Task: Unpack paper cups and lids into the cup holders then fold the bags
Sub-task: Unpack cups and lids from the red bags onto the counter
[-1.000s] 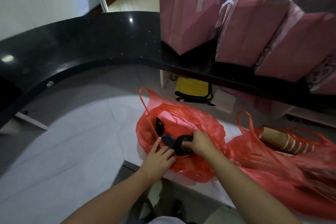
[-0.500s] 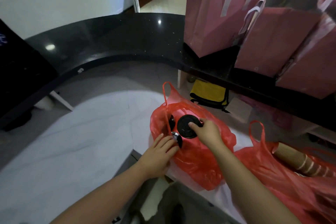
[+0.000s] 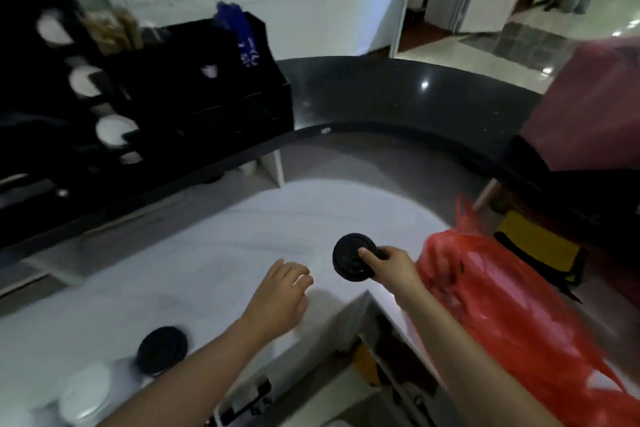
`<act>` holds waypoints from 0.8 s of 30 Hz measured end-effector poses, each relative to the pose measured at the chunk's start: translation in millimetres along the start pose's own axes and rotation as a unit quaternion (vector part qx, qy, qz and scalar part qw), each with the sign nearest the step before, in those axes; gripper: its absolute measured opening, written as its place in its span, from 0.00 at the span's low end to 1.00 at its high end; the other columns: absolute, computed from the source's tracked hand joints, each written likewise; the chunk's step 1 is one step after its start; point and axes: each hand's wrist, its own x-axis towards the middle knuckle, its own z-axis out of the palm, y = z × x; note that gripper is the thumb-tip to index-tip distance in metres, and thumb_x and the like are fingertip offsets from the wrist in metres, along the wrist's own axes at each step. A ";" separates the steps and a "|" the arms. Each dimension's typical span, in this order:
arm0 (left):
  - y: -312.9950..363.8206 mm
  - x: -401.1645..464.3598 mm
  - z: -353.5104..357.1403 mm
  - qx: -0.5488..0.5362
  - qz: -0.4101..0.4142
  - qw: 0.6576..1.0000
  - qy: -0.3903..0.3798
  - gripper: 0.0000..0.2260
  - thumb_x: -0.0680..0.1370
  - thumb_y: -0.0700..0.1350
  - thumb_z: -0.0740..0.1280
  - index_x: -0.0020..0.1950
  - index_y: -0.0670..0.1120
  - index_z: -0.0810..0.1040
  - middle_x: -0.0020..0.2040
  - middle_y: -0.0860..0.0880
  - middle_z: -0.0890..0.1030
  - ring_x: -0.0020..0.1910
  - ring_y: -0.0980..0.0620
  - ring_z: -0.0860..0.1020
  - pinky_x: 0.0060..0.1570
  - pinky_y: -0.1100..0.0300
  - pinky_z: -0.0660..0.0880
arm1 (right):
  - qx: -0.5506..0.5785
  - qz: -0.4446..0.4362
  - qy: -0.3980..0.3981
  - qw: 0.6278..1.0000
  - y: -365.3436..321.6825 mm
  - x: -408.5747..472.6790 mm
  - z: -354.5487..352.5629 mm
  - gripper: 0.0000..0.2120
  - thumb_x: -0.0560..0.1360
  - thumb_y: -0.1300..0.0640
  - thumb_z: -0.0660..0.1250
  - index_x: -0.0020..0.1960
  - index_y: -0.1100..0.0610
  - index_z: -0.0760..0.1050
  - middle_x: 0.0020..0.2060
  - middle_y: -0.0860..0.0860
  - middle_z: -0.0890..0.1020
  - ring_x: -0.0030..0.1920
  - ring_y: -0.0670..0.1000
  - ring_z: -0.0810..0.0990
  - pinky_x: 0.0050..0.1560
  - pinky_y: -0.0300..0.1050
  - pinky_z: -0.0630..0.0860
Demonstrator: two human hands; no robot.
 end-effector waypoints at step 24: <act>-123.9 -144.3 -40.4 0.037 -0.140 0.986 -0.087 0.17 0.80 0.49 0.60 0.32 0.49 0.73 0.31 0.52 0.75 0.32 0.50 0.74 0.36 0.57 0.71 | -0.195 -0.008 -0.083 0.977 -32.8 -33.3 237.6 0.16 0.81 0.51 0.62 0.38 0.58 0.69 0.33 0.54 0.74 0.33 0.50 0.72 0.39 0.45 0.73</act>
